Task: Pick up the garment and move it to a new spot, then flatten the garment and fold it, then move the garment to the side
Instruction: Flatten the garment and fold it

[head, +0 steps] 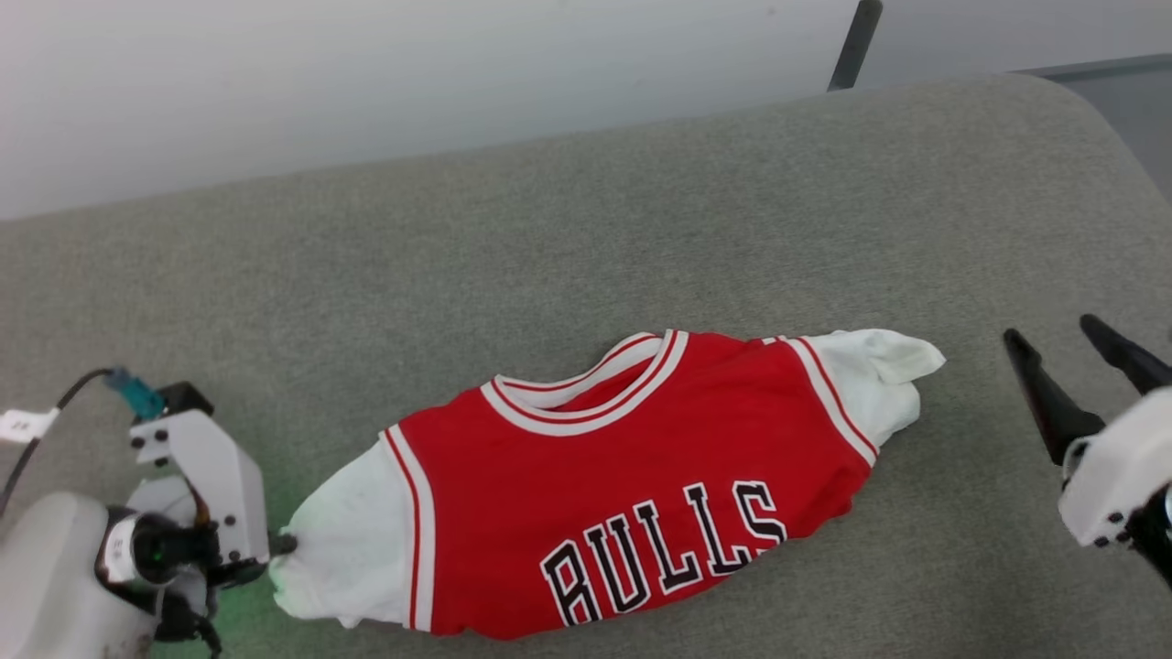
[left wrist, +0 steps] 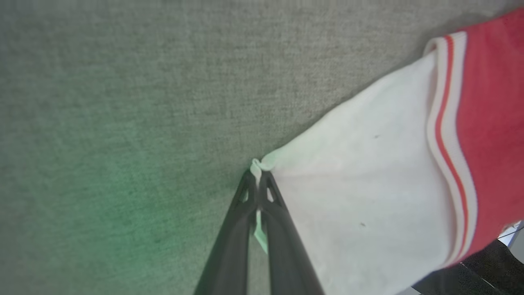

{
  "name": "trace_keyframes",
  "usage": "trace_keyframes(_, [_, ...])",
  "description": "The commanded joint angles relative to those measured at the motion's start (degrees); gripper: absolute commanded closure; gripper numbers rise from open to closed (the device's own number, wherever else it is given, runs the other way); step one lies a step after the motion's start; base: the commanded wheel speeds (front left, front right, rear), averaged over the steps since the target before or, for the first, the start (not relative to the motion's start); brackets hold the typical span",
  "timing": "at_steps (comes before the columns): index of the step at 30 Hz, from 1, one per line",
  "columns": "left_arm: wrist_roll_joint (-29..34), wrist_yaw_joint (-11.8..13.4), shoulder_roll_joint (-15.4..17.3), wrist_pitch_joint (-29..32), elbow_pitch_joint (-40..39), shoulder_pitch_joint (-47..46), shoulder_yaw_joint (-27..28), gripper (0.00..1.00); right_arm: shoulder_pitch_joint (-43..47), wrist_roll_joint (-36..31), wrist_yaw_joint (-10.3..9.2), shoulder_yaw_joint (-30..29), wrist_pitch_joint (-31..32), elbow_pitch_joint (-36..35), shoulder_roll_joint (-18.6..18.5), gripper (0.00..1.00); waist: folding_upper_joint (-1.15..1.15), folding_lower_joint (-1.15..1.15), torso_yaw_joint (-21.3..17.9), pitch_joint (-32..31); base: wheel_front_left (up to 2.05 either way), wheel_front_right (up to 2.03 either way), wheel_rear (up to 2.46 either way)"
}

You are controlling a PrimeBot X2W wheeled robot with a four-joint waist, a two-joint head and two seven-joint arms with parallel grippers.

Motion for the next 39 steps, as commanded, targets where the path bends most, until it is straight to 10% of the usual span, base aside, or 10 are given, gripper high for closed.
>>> trace_keyframes(1, [0.5, -0.7, -2.1, -0.8, 0.5, -0.7, -1.4, 1.0, -2.9, 2.0, 0.0, 1.7, 4.0, 1.6, -1.8, 0.0, 0.0, 0.0, 1.0, 1.0, 0.0, 0.0, 0.0])
trace_keyframes(16, [2.5, -3.8, -5.4, -2.3, 3.1, -9.6, -4.8, 1.0, -22.4, 12.5, 0.0, 5.6, 22.5, 23.6, -5.8, 0.0, 0.0, 0.0, 7.6, 7.2, 0.0, 0.0, 0.0])
trace_keyframes(34, [3.3, -5.9, -8.3, -4.3, 8.0, -14.4, -6.8, 1.0, -22.5, 9.0, -0.03, 10.4, 31.1, 37.4, -5.9, 0.0, 0.0, 0.0, 10.9, 10.2, 0.0, 0.0, 0.0])
trace_keyframes(35, [3.4, -5.9, -8.3, -4.5, 8.2, -14.6, -6.9, 1.0, -22.3, 9.0, -0.03, 10.9, 31.7, 38.4, -5.7, 0.04, 0.0, 0.0, 11.0, 10.3, 0.0, 0.0, 0.0])
trace_keyframes(36, [3.4, -6.0, -8.4, -4.6, 8.5, -14.8, -7.0, 1.0, -22.1, 9.4, -0.03, 11.7, 32.3, 39.0, -5.4, 1.0, 0.0, 0.0, 11.0, 10.3, 0.0, 0.0, 0.0])
trace_keyframes(39, [3.8, -6.1, -8.4, -4.9, 9.6, -15.2, -7.2, 1.0, -22.6, 9.7, -0.02, 12.3, 31.9, 40.2, -5.1, 1.0, 0.0, 0.0, 11.1, 10.2, 0.0, 0.0, 0.0])
